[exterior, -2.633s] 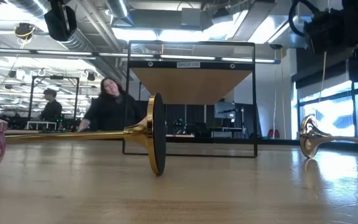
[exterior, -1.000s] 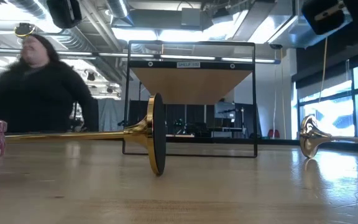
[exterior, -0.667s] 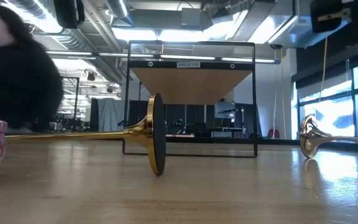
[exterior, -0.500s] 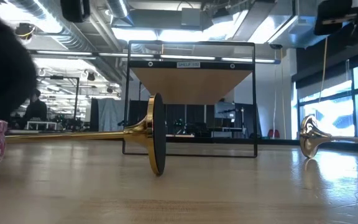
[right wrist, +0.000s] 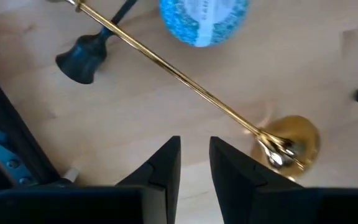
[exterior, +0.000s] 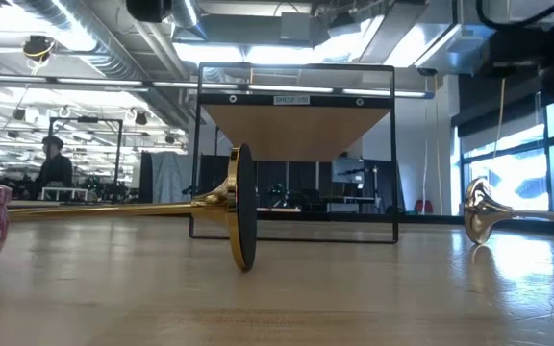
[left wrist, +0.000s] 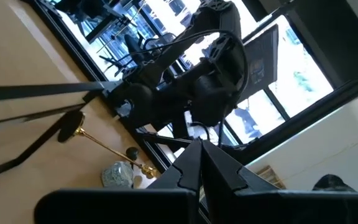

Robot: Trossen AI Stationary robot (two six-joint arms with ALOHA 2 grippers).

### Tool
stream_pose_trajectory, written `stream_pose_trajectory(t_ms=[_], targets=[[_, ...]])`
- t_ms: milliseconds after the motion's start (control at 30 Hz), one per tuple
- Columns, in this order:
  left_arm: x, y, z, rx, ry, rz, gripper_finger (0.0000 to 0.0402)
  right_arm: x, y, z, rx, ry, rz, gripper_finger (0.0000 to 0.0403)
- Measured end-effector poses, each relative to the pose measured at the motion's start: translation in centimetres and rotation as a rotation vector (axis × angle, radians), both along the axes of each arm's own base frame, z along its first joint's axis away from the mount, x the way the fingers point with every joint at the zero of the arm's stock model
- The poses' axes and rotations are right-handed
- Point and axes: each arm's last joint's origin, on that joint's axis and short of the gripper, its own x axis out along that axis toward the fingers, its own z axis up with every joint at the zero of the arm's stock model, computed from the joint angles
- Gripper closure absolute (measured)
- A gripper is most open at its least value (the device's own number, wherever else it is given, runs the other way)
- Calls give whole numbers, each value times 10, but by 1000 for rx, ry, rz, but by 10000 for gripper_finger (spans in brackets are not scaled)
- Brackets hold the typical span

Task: Pick & Place candle stick holders
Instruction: Put the left gold candle holder on the shelf

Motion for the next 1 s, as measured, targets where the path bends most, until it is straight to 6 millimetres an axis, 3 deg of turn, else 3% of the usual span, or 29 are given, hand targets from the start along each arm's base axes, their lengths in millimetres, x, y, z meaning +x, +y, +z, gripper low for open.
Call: stream_pose_trajectory(t_ms=[267,500,767,1000], targets=[[5,-15,9,3,-20,-24,399,6,6,-15,-7,70,48,255],[-11,-38,15,33,-17,-10,400,15,17,-26,54,63,59,212],[-32,-55,16,3,-9,102,396,12,25,-48,14,118,120,201],[-35,-57,17,-14,-19,119,399,4,19,-69,-5,149,123,201]])
